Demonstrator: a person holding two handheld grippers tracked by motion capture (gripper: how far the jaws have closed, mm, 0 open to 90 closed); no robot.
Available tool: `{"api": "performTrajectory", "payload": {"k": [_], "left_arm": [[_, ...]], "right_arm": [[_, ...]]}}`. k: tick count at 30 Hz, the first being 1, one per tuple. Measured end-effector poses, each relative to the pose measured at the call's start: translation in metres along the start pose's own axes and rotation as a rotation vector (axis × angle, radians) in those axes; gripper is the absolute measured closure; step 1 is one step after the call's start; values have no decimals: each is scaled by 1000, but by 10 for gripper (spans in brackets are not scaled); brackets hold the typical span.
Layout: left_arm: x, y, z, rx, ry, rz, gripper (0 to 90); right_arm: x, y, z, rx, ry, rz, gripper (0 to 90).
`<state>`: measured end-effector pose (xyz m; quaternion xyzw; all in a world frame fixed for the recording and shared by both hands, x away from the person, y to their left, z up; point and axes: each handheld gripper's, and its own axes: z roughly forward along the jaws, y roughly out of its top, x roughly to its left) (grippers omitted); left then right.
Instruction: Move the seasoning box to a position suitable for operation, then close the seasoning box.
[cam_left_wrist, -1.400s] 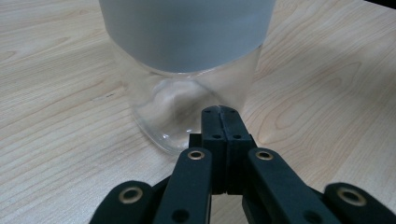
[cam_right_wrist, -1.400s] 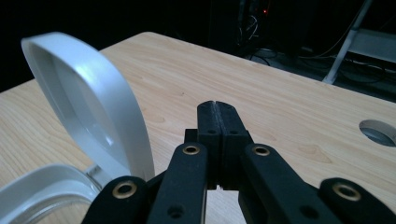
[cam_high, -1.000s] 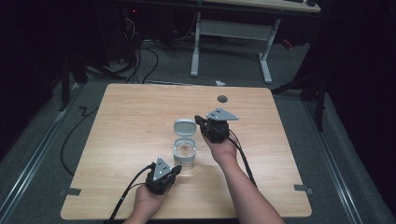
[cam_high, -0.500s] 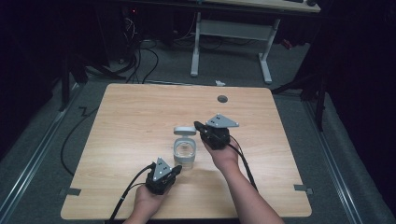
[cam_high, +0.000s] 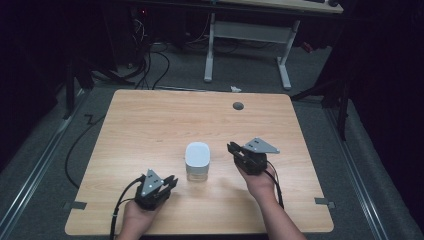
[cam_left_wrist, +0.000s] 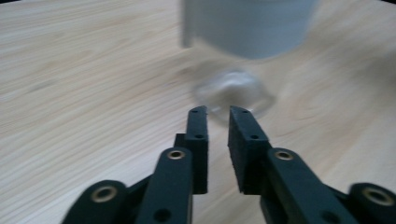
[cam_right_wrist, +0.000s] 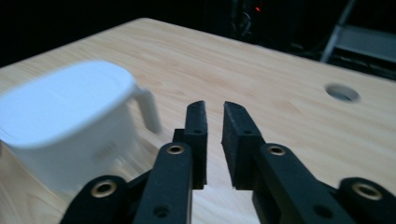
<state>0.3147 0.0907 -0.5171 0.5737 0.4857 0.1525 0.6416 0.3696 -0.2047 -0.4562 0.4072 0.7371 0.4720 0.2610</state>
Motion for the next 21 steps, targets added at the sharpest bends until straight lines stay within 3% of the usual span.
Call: {"api": "performTrajectory", "payload": {"k": [5,10,14,16,19,21], "left_arm": [[35,15,-9,-51,108,-53,664],[55,19,-14,-69,173,-70,616],[59,16,-18,-81,197,-101,604],[57,14,-18,-75,197,-87,599],[52,13,-18,-66,191,-50,593],[51,14,-18,-69,186,-46,588]], "right_arm": [[-33,-33,-20,44,-84,68,674],[-59,-72,-48,96,-174,102,548],[-58,-102,-77,69,-252,92,490],[-57,-112,-86,80,-253,116,471],[-60,-110,-91,80,-269,85,453],[-61,-108,-91,65,-266,100,434]]}}
